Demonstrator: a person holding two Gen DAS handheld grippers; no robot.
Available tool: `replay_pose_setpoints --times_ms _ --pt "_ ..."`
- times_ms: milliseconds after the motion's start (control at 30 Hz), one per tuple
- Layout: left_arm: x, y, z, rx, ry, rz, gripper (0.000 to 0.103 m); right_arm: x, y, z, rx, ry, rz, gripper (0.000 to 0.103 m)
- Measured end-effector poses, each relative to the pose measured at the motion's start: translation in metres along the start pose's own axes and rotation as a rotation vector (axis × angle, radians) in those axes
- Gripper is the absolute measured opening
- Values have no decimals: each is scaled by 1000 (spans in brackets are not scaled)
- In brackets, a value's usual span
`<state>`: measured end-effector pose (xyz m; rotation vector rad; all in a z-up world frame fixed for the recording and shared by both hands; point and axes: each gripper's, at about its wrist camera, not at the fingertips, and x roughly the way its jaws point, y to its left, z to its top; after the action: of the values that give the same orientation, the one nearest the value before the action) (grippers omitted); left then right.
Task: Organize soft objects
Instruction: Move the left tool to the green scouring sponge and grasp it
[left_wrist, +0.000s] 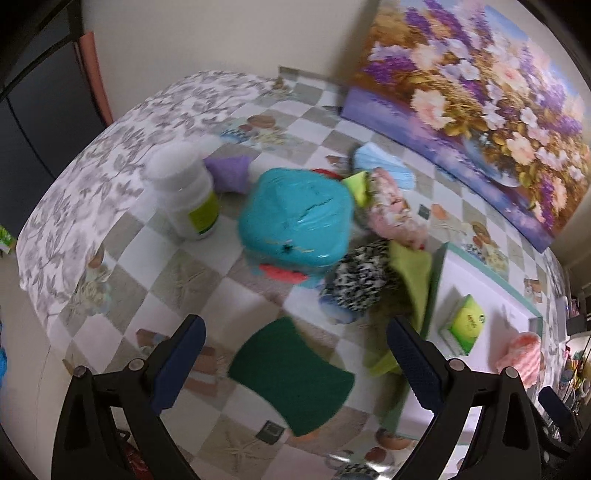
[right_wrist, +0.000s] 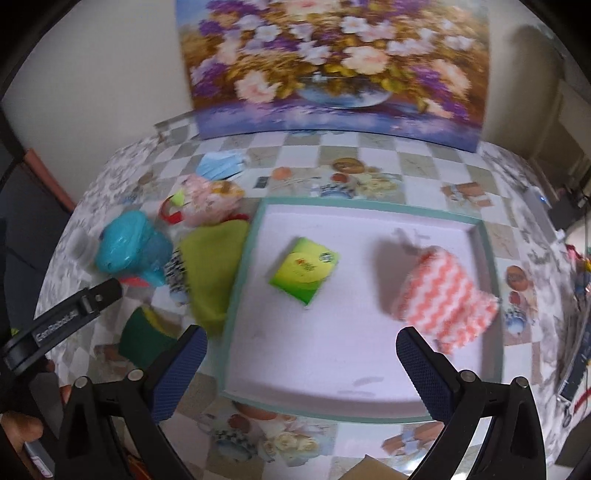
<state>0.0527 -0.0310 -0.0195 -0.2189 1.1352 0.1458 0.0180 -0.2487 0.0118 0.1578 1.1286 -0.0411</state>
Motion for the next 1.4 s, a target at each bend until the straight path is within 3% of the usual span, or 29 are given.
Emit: replay_pose_setpoints --times_ms 233,367,633,1000,1167,1400 --pt "11 19 -3 -15 25 34 99 14 42 -7 -96 42 74 103" --pt "22 27 -4 -21 60 38 99 21 59 -11 -132 61 60 103" --pt "50 26 -10 -1 168 32 99 42 47 -14 -66 122 -7 103" --pt "72 22 -7 -66 186 7 99 49 32 -13 -42 136 -81 103" --pt "85 15 -6 -47 202 37 99 50 35 -13 -64 138 -95 103" --pt "83 11 -24 18 269 7 99 48 38 -12 -83 131 -105 103"
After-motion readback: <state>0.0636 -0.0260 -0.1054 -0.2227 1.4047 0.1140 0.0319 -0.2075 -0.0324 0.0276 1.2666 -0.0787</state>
